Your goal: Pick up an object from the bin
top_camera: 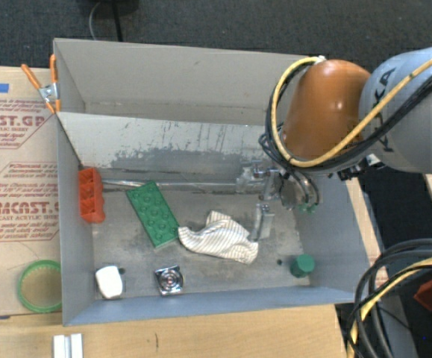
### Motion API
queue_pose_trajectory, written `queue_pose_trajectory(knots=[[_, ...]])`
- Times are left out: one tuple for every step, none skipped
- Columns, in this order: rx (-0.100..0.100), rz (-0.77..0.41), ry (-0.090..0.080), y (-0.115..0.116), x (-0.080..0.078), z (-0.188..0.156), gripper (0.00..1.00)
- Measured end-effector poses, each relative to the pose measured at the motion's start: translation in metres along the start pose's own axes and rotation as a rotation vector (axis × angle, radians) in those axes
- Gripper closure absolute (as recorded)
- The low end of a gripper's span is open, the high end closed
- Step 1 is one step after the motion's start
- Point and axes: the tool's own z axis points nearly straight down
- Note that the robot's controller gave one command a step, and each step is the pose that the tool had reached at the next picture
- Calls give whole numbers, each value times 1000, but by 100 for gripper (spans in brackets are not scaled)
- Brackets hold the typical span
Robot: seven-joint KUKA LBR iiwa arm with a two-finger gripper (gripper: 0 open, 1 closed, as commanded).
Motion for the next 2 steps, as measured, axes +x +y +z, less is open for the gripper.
queue_pose_trajectory(knots=[[-1,6,2,16,24,61,0],[-1,8,3,19,29,76,0]])
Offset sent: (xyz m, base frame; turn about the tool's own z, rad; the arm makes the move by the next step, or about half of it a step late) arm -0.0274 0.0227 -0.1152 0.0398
